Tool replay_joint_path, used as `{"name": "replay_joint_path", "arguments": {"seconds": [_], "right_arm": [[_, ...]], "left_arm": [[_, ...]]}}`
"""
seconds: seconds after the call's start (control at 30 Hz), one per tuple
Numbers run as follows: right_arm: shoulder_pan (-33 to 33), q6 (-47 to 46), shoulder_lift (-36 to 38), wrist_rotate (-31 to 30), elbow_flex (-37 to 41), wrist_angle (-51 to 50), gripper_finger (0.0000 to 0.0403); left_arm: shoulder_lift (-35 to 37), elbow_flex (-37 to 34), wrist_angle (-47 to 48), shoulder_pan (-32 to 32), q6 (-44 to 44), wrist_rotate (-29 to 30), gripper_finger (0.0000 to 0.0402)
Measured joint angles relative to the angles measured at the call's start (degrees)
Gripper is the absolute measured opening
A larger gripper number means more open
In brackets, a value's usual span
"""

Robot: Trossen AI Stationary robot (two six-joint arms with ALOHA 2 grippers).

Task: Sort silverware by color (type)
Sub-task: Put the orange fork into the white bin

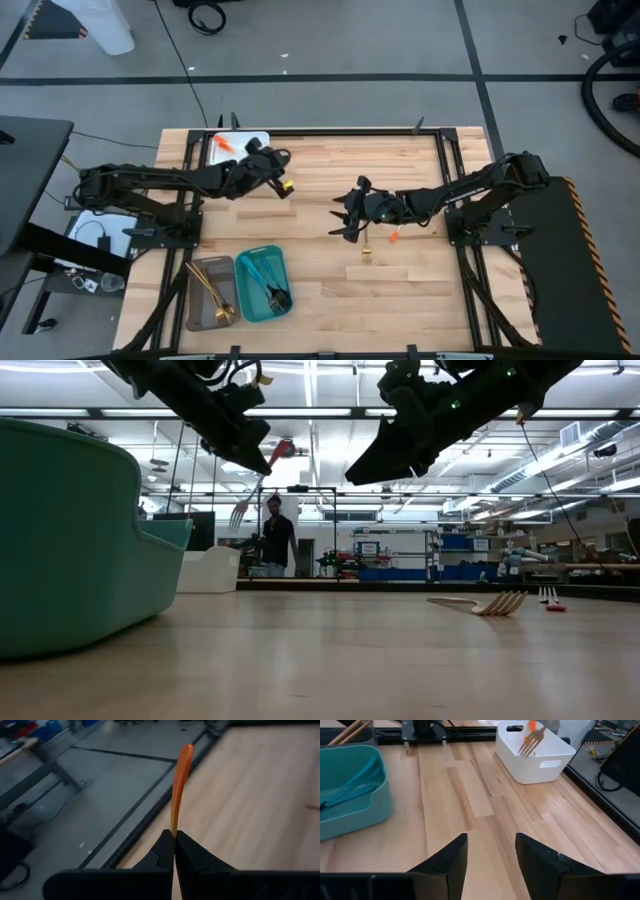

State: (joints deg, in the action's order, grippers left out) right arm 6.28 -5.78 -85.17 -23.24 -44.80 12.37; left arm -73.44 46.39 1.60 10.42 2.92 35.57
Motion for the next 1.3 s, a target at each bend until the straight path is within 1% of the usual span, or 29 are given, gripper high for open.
{"name": "replay_joint_path", "arguments": {"seconds": [0.17,0.37,0.47,0.6,0.7,0.83,0.97,1.1,1.17,1.3], "right_arm": [[0.14,-0.05,0.00,0.89,0.00,-0.09,0.0174],[0.84,-0.45,0.00,0.87,0.00,-0.47,0.0174],[1.13,-0.46,0.00,0.88,0.00,-0.49,0.0174],[1.20,-0.67,0.00,0.87,0.00,-0.49,0.0174],[1.23,-0.73,0.00,0.87,0.00,-0.47,0.0174],[1.25,-1.33,0.00,0.87,0.00,0.10,0.0174],[1.25,-1.33,0.00,1.09,0.00,1.20,0.0174],[1.25,-1.33,0.00,1.51,0.00,1.28,0.0174],[1.25,-1.36,0.00,1.60,0.00,1.31,0.0174],[1.25,-1.33,0.00,1.97,0.00,1.01,0.0174]], "left_arm": [[3.26,0.02,3.48,3.84,-3.58,0.93,0.0008],[6.53,0.05,5.17,8.66,-5.32,0.88,0.0008],[7.02,0.07,6.58,10.69,-5.25,0.87,0.0008],[6.91,0.07,11.08,13.38,-5.02,0.49,0.0011],[6.89,0.06,15.32,15.12,0.54,0.70,0.0011],[6.88,0.04,16.82,16.46,9.83,0.59,0.0011],[6.76,0.04,17.52,16.15,19.46,-0.88,0.0011],[5.03,0.07,18.34,14.27,30.57,-1.41,0.0012],[3.27,0.07,19.75,13.56,37.80,-0.56,0.0012],[-1.02,0.07,24.76,13.59,49.57,3.90,0.0012]]}}
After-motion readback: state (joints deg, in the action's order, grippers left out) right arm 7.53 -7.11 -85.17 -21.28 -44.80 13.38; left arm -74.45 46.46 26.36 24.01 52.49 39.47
